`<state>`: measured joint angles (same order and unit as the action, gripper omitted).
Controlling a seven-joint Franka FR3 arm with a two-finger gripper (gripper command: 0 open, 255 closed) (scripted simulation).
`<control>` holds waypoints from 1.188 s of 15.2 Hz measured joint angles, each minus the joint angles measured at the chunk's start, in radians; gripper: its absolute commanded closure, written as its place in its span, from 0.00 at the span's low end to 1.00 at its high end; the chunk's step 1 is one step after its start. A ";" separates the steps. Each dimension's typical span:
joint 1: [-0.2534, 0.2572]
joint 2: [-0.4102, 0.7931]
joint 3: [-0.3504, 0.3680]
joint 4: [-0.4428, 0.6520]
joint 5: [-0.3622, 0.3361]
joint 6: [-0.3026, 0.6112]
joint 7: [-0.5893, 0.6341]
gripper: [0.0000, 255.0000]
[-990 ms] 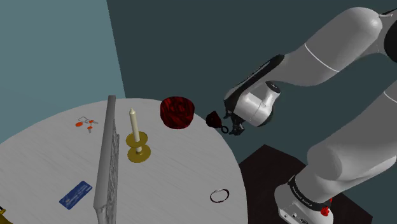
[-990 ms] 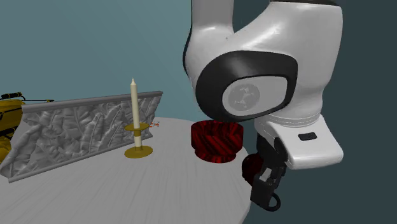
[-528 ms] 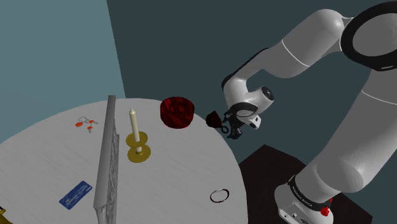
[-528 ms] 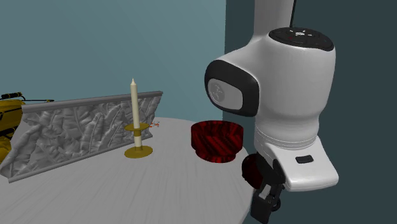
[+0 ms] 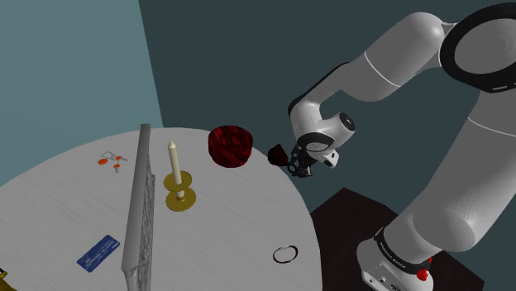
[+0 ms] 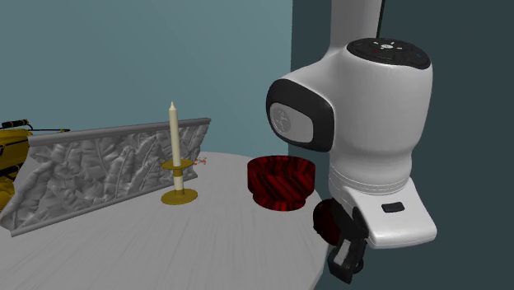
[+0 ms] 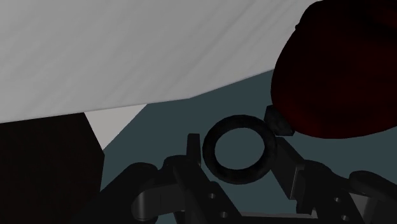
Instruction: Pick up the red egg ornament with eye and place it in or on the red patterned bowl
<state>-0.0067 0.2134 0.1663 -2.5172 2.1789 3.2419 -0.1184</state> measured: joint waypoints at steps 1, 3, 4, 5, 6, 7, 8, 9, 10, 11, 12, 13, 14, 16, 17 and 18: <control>0.000 0.000 0.000 0.000 0.000 0.000 0.000 1.00; 0.000 0.000 0.000 0.000 0.000 0.000 0.000 1.00; 0.000 0.000 0.000 0.000 0.000 0.000 0.000 1.00; 0.000 0.000 0.000 0.000 0.000 0.000 0.000 1.00; 0.000 0.000 0.000 0.000 0.000 0.000 0.000 1.00; 0.001 0.000 -0.001 0.000 0.000 0.000 0.000 1.00; 0.000 0.000 -0.001 0.000 0.000 0.000 0.000 1.00; -0.041 -0.005 0.045 -0.005 -0.025 0.008 0.025 1.00; -0.126 -0.016 0.135 -0.017 -0.071 0.022 0.070 1.00; -0.242 -0.021 0.257 -0.028 -0.121 0.041 0.115 1.00; -0.383 -0.020 0.404 -0.035 -0.151 0.066 0.139 1.00; -0.540 -0.012 0.565 -0.033 -0.158 0.098 0.136 1.00; -0.678 -0.003 0.700 -0.020 -0.127 0.128 0.092 1.00; -0.854 0.007 0.865 0.005 -0.037 0.172 -0.027 1.00; -0.928 0.012 0.934 0.017 0.009 0.191 -0.085 1.00; -0.982 0.015 0.984 0.027 0.043 0.207 -0.128 1.00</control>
<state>-0.9889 0.2284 1.1504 -2.4898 2.2214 3.4492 -0.2465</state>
